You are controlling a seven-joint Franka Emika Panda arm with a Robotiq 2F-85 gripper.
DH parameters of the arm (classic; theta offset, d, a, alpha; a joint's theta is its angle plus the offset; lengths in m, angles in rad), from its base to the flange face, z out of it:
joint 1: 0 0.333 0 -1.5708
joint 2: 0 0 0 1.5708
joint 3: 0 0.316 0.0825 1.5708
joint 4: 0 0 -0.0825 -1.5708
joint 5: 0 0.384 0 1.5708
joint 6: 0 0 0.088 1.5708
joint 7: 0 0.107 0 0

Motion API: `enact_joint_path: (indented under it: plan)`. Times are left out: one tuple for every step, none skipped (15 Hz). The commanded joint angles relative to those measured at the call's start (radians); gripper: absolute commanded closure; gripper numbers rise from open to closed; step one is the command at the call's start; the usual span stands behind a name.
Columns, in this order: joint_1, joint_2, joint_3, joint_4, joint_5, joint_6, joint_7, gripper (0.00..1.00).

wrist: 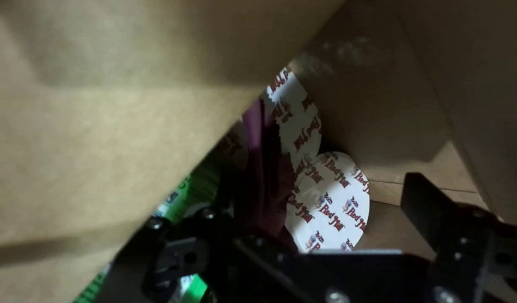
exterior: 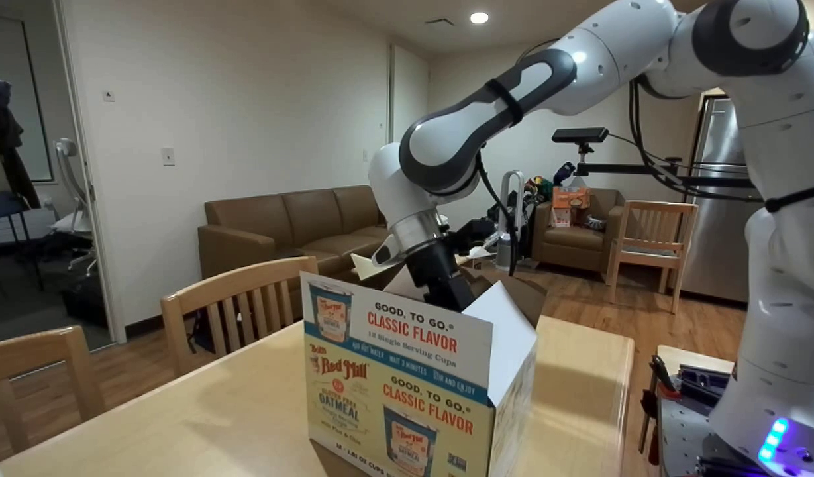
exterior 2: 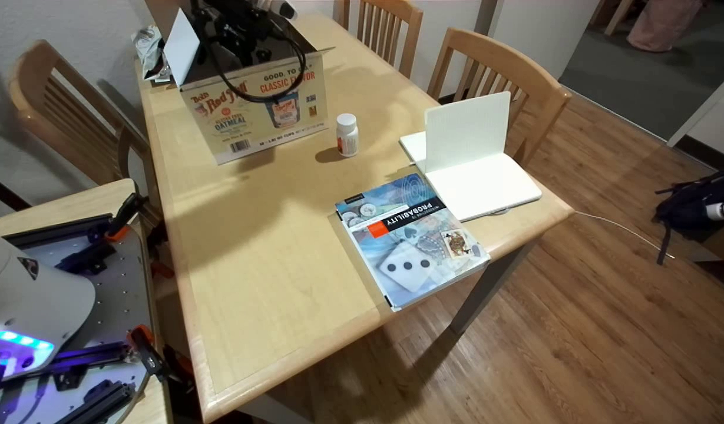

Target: Pick up the cloth from the table and put it in the carton box

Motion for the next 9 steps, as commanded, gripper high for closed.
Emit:
enact_joint_path:
  plan:
    - [0.010, 0.025, -0.001, 0.054, -0.044, -0.005, 0.006, 0.00]
    - [0.014, 0.026, -0.003, 0.073, -0.063, -0.005, 0.013, 0.00]
    - [0.015, 0.026, -0.003, 0.088, -0.072, -0.007, 0.016, 0.00]
    - [0.019, 0.027, -0.002, 0.105, -0.089, -0.009, 0.020, 0.00]
    - [0.022, 0.027, 0.000, 0.119, -0.100, -0.011, 0.020, 0.00]
    - [0.027, 0.027, 0.000, 0.136, -0.116, -0.012, 0.026, 0.00]
    - [0.033, 0.028, 0.000, 0.154, -0.132, -0.018, 0.031, 0.00]
    - [0.039, 0.027, 0.001, 0.168, -0.147, -0.020, 0.035, 0.00]
    - [0.044, 0.027, 0.001, 0.181, -0.156, -0.019, 0.039, 0.00]
